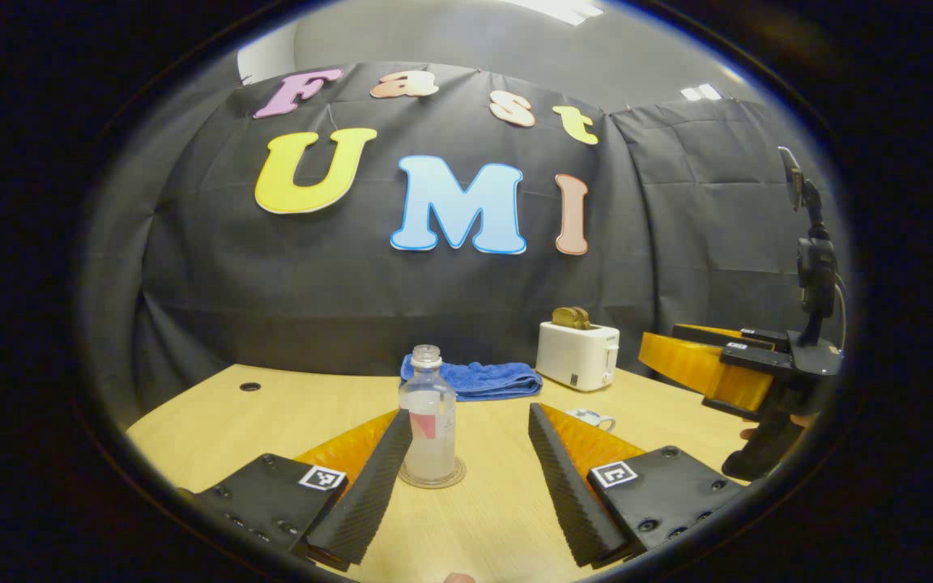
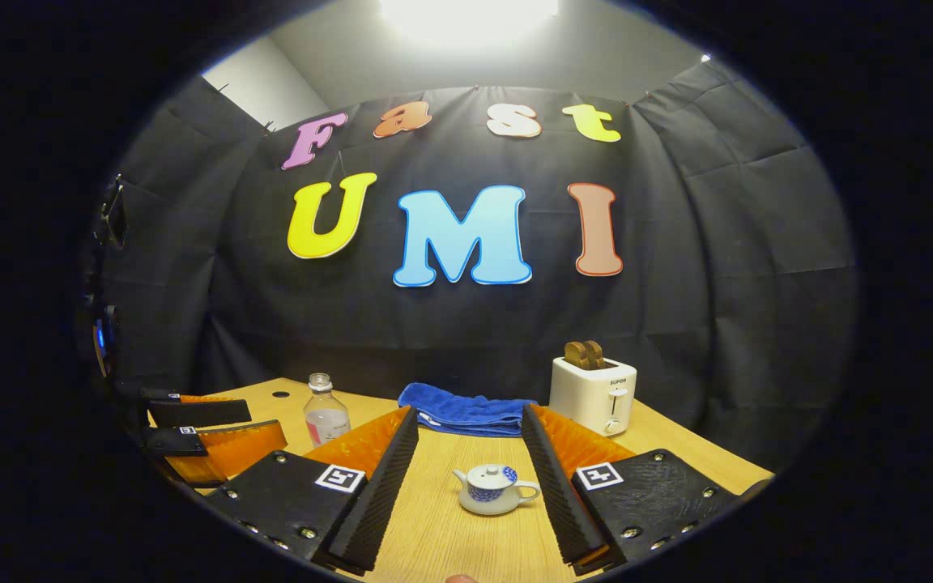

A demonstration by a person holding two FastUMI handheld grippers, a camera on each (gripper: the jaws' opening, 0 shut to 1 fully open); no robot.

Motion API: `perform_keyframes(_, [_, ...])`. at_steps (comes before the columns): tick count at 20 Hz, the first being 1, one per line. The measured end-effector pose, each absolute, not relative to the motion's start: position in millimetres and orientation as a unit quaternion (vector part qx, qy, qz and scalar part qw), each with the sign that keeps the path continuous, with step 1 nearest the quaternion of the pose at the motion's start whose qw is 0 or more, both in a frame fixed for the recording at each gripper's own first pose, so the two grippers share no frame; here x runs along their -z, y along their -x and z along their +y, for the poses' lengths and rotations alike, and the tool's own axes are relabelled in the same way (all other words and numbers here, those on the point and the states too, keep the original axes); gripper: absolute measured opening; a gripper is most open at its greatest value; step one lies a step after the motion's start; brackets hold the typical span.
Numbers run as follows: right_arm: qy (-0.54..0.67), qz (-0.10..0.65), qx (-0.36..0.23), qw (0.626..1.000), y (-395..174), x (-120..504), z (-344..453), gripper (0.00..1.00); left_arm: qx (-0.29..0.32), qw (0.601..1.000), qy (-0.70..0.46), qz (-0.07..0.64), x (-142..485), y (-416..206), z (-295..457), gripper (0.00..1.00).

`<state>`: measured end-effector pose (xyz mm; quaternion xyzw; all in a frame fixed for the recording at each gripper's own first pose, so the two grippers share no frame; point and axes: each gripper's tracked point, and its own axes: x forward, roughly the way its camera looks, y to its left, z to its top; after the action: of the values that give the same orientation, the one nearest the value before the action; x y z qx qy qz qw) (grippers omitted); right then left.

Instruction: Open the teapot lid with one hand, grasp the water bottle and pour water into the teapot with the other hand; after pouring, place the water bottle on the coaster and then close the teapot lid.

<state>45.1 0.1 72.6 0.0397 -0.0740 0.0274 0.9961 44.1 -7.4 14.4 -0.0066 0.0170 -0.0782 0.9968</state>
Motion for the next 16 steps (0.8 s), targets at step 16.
perform_keyframes(16, [0.045, -0.107, -0.014, 0.993, 56, -153, -36, 0.8, 0.08, 0.997, 0.0, -0.001, -111, -10, -20, 0.96])
